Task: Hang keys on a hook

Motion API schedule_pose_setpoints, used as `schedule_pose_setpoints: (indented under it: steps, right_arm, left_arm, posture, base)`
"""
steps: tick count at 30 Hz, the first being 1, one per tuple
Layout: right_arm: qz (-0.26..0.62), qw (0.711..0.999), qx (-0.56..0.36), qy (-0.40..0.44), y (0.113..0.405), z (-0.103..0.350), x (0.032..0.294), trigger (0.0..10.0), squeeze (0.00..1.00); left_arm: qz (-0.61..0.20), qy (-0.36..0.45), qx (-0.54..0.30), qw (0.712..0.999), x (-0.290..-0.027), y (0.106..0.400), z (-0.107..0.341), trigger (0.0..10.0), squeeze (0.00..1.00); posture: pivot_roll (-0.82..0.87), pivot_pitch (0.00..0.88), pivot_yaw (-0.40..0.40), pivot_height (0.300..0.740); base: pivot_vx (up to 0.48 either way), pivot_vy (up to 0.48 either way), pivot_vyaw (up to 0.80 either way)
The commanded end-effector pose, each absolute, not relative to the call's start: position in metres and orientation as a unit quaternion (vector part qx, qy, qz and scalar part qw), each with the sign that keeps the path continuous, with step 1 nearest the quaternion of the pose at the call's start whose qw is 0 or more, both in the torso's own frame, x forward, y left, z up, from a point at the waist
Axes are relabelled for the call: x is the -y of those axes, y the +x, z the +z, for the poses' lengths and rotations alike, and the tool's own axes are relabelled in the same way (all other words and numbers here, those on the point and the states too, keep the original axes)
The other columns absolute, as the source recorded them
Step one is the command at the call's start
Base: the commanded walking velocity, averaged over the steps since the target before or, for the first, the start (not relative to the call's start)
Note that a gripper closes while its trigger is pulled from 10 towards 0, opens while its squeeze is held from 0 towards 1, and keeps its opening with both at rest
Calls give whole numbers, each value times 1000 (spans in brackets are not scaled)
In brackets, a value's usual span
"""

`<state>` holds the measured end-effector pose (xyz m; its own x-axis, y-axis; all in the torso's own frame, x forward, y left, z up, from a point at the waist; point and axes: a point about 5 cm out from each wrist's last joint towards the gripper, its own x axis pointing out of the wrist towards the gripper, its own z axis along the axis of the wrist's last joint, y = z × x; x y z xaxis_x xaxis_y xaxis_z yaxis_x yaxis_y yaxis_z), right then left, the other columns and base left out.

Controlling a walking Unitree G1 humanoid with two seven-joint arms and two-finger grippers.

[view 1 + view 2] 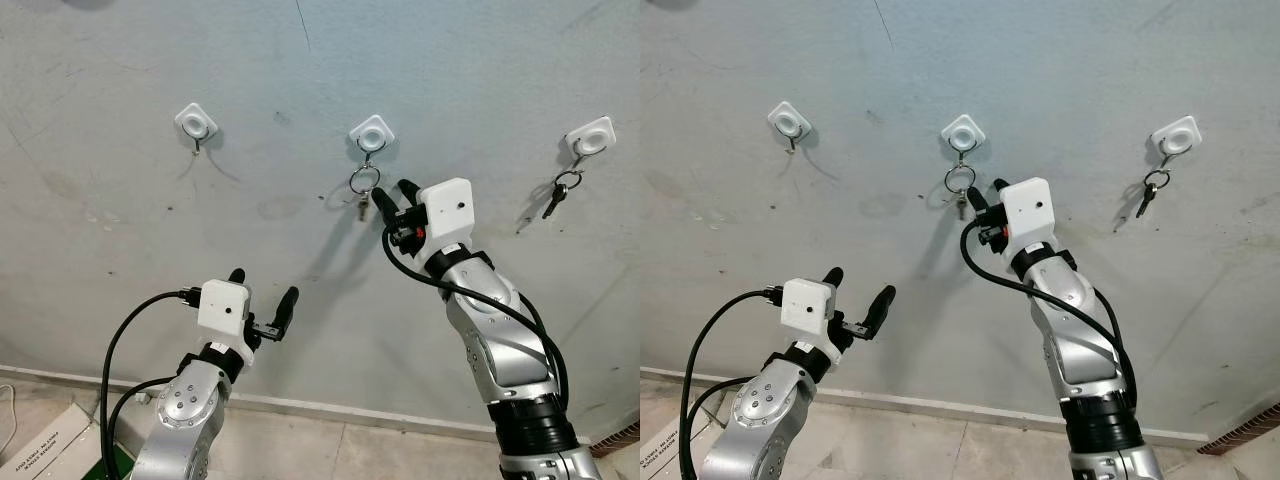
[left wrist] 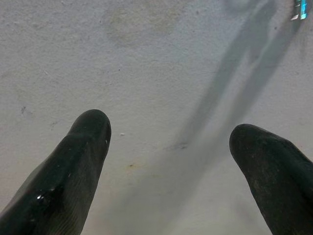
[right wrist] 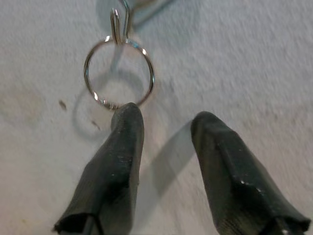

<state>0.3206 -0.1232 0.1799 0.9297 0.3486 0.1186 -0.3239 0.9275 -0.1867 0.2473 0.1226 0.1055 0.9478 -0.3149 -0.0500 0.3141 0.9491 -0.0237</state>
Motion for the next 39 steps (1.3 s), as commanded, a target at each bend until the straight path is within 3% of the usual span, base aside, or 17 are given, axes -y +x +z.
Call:
schedule_pose_setpoints:
  steps: [1, 28, 29, 30, 31, 39]
  right_arm:
    - [175, 976, 91, -89, 317, 184, 122, 10000, 1000]
    - [121, 991, -6, -54, 263, 127, 144, 10000, 1000]
    - [120, 991, -12, -52, 262, 125, 145, 10000, 804]
    - [118, 991, -15, -55, 261, 125, 145, 10000, 263]
    - [116, 992, -18, -56, 260, 124, 146, 10000, 0]
    - [107, 993, -31, -47, 254, 124, 150, 10000, 0]
  left_arm:
    - [-162, -2, -25, 986, -124, 248, 106, 10000, 0]
    - [-104, 31, -27, 994, -131, 254, 104, 10000, 0]
    - [-103, 29, -28, 994, -130, 254, 104, 10000, 0]
    - [-103, 29, -30, 994, -130, 254, 103, 10000, 0]
    - [-102, 27, -34, 994, -129, 255, 102, 10000, 0]
    - [-109, 1, -55, 993, -127, 253, 100, 10000, 0]
  posture:
    - [9, 0, 62, 740]
    - [-5, 0, 72, 740]
    - [-11, 0, 73, 740]
    - [-11, 0, 73, 740]
    - [-15, 0, 73, 740]
    - [-27, 0, 71, 740]
  base:
    - [0, 0, 0]
    - [0, 0, 0]
    - [0, 0, 0]
    - [0, 0, 0]
    - [0, 0, 0]
    - [0, 0, 0]
